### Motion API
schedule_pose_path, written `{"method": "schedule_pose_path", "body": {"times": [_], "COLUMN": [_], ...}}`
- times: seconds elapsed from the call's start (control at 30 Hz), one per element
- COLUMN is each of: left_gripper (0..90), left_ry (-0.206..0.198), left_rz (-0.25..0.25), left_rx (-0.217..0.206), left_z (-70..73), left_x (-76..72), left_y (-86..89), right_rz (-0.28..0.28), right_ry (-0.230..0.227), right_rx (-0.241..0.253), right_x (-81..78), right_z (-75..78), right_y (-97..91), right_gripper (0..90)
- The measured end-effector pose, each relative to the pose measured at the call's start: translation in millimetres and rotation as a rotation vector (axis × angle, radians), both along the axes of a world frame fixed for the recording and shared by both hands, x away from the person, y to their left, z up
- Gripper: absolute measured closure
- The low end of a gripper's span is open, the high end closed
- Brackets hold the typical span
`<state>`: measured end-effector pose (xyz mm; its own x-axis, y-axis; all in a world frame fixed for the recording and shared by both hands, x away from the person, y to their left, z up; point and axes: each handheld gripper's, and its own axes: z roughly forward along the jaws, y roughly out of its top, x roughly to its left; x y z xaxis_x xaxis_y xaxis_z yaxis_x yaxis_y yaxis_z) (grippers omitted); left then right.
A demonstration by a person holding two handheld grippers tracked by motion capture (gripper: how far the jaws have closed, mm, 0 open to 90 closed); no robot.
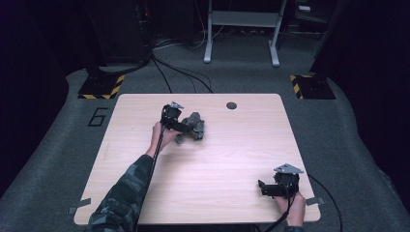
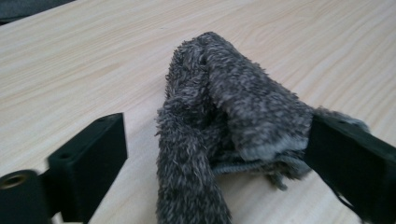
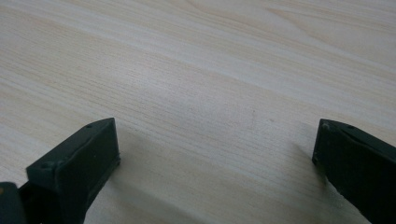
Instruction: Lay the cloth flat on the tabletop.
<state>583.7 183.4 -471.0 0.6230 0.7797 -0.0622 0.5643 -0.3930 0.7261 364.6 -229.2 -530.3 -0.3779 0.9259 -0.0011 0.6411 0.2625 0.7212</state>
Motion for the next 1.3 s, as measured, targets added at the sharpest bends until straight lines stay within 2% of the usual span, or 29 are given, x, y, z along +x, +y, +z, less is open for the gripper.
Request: {"method": "schedule_pose_path", "body": {"times": [0.03,0.07,0.17,0.23,0.27,0.3,0.37,0.4,0.43,0.47,0.53,0.7,0.73,0.77,0.8,0.83,0.87,0.9,0.93,0.97,1.0,1.03,1.1,1.13,1.17,1.2,1.23,1.3], "left_gripper": [13.1,13.1,28.4,31.3,38.9,42.4,53.5,53.5,63.7,63.7,74.7,78.8,79.2,79.3,79.3,79.4,79.4,79.3,79.3,79.3,79.3,79.3,79.3,79.3,79.3,79.3,79.3,79.3], "left_ry": [0.0,0.008,0.03,0.042,0.051,0.051,0.042,0.033,0.016,0.007,-0.015,-0.039,-0.052,-0.052,-0.069,-0.069,-0.081,-0.081,-0.091,-0.091,-0.106,-0.106,-0.117,-0.127,-0.127,-0.132,-0.132,-0.138], "left_rz": [0.0,-0.004,-0.019,-0.016,-0.024,-0.024,-0.03,-0.031,-0.031,-0.025,-0.022,-0.032,-0.032,-0.032,-0.033,-0.033,-0.044,-0.044,-0.06,-0.06,-0.074,-0.074,-0.089,-0.108,-0.108,-0.121,-0.121,-0.134], "left_rx": [0.0,-0.003,-0.003,-0.025,-0.049,-0.049,-0.05,-0.047,-0.036,-0.036,-0.045,-0.065,-0.094,-0.094,-0.119,-0.119,-0.125,-0.125,-0.144,-0.144,-0.145,-0.145,-0.153,-0.155,-0.155,-0.153,-0.153,-0.169], "left_z": [0.0,-1.9,-9.4,-13.8,-15.8,-15.8,-16.5,-16.3,-15.9,-15.5,-14.4,-5.3,2.1,2.1,11.1,11.1,20.8,20.8,29.2,29.2,37.4,37.4,44.4,50.9,50.9,56.9,56.9,64.5], "left_x": [0.0,1.8,4.4,5.0,5.6,5.6,5.2,4.2,3.1,1.9,-0.1,-7.7,-13.3,-13.3,-21.1,-21.1,-30.0,-30.0,-39.5,-39.5,-49.9,-49.9,-60.2,-69.8,-69.8,-79.4,-79.4,-94.0], "left_y": [0.0,-1.0,-4.6,-5.9,-5.7,-5.7,-6.7,-7.3,-7.6,-8.5,-7.9,-6.1,-5.6,-5.6,-5.8,-5.8,-5.9,-5.9,-6.2,-6.2,-6.8,-6.8,-7.8,-7.9,-7.9,-7.7,-7.7,-6.6], "right_rz": [0.0,0.0,-0.002,0.0,-0.003,-0.003,-0.003,-0.003,-0.003,-0.003,-0.004,-0.004,-0.004,-0.004,-0.004,-0.004,-0.004,-0.004,-0.004,-0.004,-0.005,-0.005,-0.005,-0.005,-0.003,-0.003,-0.003,-0.003], "right_ry": [0.0,0.001,0.001,0.0,0.001,0.001,0.001,0.001,0.001,0.001,0.001,0.001,0.001,0.001,0.001,0.001,0.001,0.001,0.001,0.001,0.002,0.002,0.002,0.002,0.001,0.001,0.001,0.002], "right_rx": [0.0,0.0,0.001,0.0,0.0,0.0,0.0,0.0,0.0,0.0,0.0,0.0,0.0,0.0,0.001,0.001,0.0,0.0,0.0,0.0,0.0,0.0,0.0,0.0,-0.001,-0.001,0.0,-0.001], "right_x": [0.0,0.0,-0.2,-0.1,-0.3,-0.3,-0.3,-0.3,-0.3,-0.3,-0.3,-0.3,-0.3,-0.3,-0.3,-0.3,-0.3,-0.3,-0.3,-0.3,-0.4,-0.4,-0.4,-0.4,-0.3,-0.3,-0.3,-0.2], "right_z": [0.0,0.0,0.1,0.0,0.1,0.1,0.1,0.1,0.1,0.1,0.1,0.1,0.1,0.1,0.1,0.1,0.1,0.1,0.1,0.1,0.1,0.1,0.1,0.1,0.1,0.1,0.1,0.1], "right_y": [0.0,0.0,0.1,0.0,0.2,0.2,0.2,0.2,0.2,0.2,0.2,0.2,0.2,0.2,0.2,0.2,0.2,0.2,0.2,0.2,0.2,0.2,0.2,0.2,0.2,0.1,0.2,0.1], "right_gripper": [0.0,0.0,0.0,0.0,0.0,0.0,0.0,0.0,0.0,0.0,0.0,0.0,0.0,0.0,0.0,0.0,0.0,0.0,0.0,0.0,0.0,0.0,0.0,0.0,0.0,0.0,0.0,0.0]}}
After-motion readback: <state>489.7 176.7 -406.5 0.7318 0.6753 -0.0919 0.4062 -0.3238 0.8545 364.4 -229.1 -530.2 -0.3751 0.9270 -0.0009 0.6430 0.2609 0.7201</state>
